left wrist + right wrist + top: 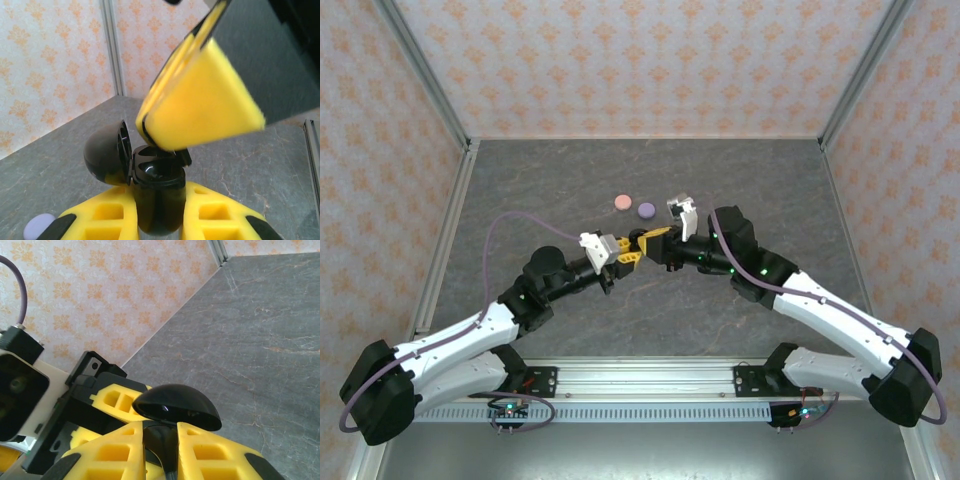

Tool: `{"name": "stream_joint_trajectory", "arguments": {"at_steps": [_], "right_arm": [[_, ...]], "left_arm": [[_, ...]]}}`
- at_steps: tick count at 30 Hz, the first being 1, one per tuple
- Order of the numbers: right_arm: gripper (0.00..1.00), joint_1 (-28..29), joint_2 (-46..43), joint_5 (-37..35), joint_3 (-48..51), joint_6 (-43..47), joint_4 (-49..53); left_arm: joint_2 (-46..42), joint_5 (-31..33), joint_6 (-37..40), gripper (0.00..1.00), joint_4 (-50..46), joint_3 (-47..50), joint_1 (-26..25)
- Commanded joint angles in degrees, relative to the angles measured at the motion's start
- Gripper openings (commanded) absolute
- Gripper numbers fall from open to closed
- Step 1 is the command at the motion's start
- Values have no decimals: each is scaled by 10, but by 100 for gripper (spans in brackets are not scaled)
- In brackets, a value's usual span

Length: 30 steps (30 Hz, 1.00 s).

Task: Insert wireless bluetooth earbuds into charging case

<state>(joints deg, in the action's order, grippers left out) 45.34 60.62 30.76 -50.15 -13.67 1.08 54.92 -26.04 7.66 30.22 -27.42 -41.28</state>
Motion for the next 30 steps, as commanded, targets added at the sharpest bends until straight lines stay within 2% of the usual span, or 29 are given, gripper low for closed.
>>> {"name": "stream_joint_trajectory", "arguments": {"at_steps": [1, 30], "right_arm": [[18, 4, -5, -17, 13, 7, -52], [18, 12, 1, -38, 13, 27, -104]], "left_arm": [[-3, -3, -11, 0, 24, -26, -4], [22, 0, -72, 0, 32, -41, -4]]}}
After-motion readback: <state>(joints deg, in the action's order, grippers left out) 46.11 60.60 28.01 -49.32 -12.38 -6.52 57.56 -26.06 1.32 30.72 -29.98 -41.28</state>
